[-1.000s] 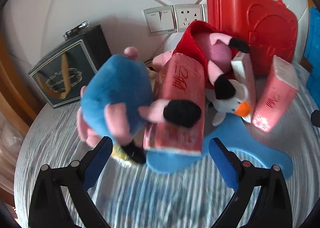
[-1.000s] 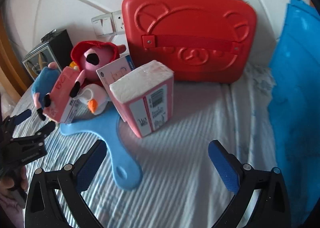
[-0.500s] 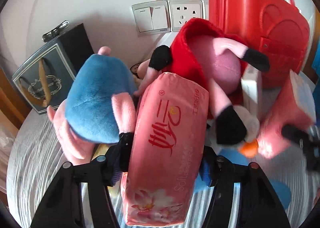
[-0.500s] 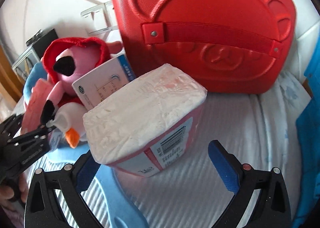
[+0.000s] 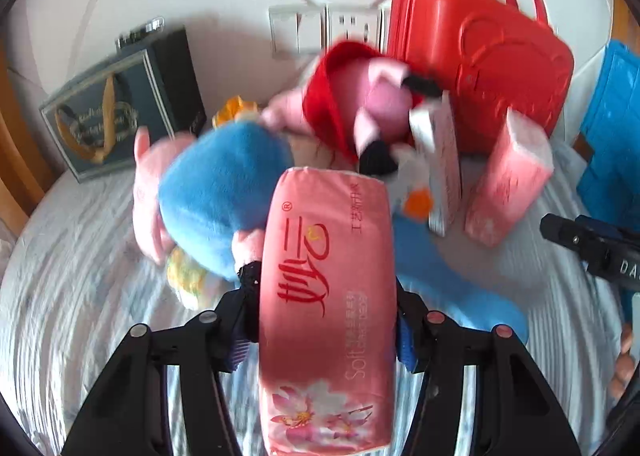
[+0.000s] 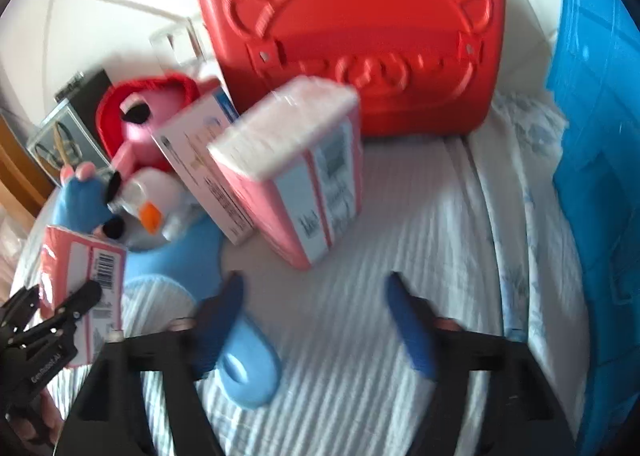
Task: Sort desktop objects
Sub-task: 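Grasp the pink tissue pack with the left gripper while the right grasps the white tissue pack, then carry the pink and white tissue packs over the blue crate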
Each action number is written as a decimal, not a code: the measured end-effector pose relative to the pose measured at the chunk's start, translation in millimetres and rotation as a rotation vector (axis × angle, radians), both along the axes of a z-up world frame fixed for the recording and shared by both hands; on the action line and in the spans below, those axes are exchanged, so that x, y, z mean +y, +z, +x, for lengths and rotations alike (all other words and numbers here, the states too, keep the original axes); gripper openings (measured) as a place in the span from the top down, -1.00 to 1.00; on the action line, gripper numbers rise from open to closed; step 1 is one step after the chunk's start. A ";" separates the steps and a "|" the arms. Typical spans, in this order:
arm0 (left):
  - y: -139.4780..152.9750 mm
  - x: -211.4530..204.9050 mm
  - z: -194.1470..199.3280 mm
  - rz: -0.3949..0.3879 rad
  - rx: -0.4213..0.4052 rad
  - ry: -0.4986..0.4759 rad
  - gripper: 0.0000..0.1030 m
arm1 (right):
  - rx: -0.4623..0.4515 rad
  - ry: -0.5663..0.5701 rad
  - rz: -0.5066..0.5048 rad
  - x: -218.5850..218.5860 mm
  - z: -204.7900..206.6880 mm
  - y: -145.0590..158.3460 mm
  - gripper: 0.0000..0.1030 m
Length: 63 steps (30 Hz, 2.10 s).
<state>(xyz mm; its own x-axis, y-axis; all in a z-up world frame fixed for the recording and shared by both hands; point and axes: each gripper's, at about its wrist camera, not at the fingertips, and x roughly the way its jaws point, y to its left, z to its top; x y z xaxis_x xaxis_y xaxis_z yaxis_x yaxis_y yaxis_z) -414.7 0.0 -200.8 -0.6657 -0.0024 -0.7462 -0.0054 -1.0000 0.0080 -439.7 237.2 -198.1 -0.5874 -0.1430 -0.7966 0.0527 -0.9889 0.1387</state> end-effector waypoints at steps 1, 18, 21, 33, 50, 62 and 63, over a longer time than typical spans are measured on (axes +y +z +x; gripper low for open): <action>5.4 0.8 -5.8 -0.007 0.019 0.004 -0.08 | 0.019 -0.007 -0.005 -3.5 -1.7 5.7 -0.58; -3.2 3.5 -40.5 0.017 0.027 0.010 -0.07 | 0.045 -0.161 0.027 -17.8 -53.4 -6.2 -0.08; 3.3 4.4 -20.3 0.024 0.027 0.010 -0.07 | 0.039 -0.124 -0.003 -9.3 -30.6 0.5 -0.08; 45.8 4.5 101.4 0.072 -0.005 -0.008 -0.07 | 0.132 0.019 0.003 -18.2 103.9 74.8 -0.08; -26.3 41.4 224.9 0.084 -0.272 -0.047 -0.10 | -0.007 0.108 0.023 -24.6 226.1 55.0 -0.09; -47.5 67.6 270.4 0.015 -0.317 -0.033 -0.28 | -0.120 0.160 0.043 -11.6 257.5 7.1 -0.16; -48.2 69.3 272.4 0.010 -0.316 -0.034 -0.28 | -0.122 0.164 0.045 -11.8 258.6 6.1 -0.16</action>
<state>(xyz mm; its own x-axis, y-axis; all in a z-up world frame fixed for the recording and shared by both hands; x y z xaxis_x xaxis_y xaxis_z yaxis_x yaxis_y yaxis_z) -142.3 69.2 -249.1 -0.4004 0.0239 -0.9160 -0.0392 -0.9992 -0.0089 -181.0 225.4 -192.0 -0.4576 -0.1908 -0.8684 0.1986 -0.9740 0.1093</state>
